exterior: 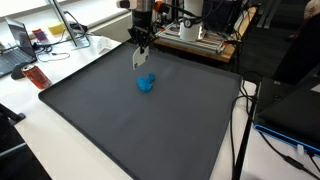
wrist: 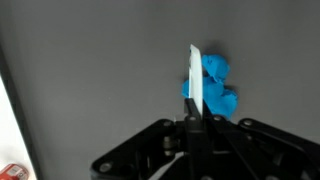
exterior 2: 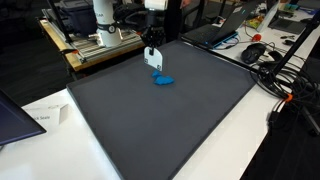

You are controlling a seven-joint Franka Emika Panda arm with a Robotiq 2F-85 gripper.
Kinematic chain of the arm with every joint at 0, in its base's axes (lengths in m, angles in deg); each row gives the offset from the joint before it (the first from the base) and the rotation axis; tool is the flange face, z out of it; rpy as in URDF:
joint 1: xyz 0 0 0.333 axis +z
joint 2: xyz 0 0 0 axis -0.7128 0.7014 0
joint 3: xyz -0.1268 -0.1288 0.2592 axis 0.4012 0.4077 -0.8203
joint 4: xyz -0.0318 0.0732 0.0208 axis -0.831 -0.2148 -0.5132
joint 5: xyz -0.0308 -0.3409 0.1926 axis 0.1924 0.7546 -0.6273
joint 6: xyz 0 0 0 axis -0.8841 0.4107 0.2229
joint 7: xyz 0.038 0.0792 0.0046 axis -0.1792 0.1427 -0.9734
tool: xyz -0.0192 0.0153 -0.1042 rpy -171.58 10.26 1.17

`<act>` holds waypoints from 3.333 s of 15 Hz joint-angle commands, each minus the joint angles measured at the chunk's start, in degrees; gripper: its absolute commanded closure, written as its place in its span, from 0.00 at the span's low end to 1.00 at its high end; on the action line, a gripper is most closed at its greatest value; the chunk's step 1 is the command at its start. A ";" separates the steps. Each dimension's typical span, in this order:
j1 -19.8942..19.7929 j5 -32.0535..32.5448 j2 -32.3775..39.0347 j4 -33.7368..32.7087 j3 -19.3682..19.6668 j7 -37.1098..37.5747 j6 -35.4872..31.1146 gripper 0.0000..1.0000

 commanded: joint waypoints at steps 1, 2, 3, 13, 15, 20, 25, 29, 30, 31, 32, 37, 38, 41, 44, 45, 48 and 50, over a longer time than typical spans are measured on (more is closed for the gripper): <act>-11.22 -4.38 1.45 0.86 -11.46 -2.18 -2.11 0.99; -13.41 -4.99 0.95 1.24 -13.75 -2.39 -2.54 0.96; -17.50 -5.32 1.04 1.16 -17.75 -2.78 -2.54 0.96; -8.61 -8.55 -0.91 0.71 -13.05 -1.88 1.26 0.99; -21.20 -11.79 0.45 0.40 -26.59 -1.75 1.15 0.99; -43.46 -16.78 4.12 -1.00 -49.50 0.67 -1.20 0.99; -64.54 -14.14 6.56 -2.76 -68.78 4.85 -3.47 0.99; -72.49 -12.99 8.08 -3.83 -75.17 6.95 -4.77 0.99; -73.55 -12.29 8.49 -4.11 -75.88 7.80 -4.85 0.99; -74.43 -12.10 8.80 -4.22 -76.55 8.19 -4.97 0.99; -75.12 -11.81 9.17 -4.42 -77.01 8.70 -4.97 0.99; -76.48 -10.30 10.94 -5.31 -77.95 10.87 -4.55 0.99; -76.43 -9.84 11.43 -5.58 -77.86 11.55 -4.58 0.99; -76.08 -8.65 12.82 -6.18 -77.58 13.04 -4.32 0.99; -75.87 -8.12 14.14 -6.87 -77.53 13.86 -4.22 0.99; -75.79 -7.95 14.56 -7.12 -77.55 14.05 -4.30 0.99; -75.62 -7.93 15.73 -7.77 -77.66 14.07 -4.26 0.99; -75.67 -8.32 16.59 -8.20 -77.88 13.62 -4.04 0.99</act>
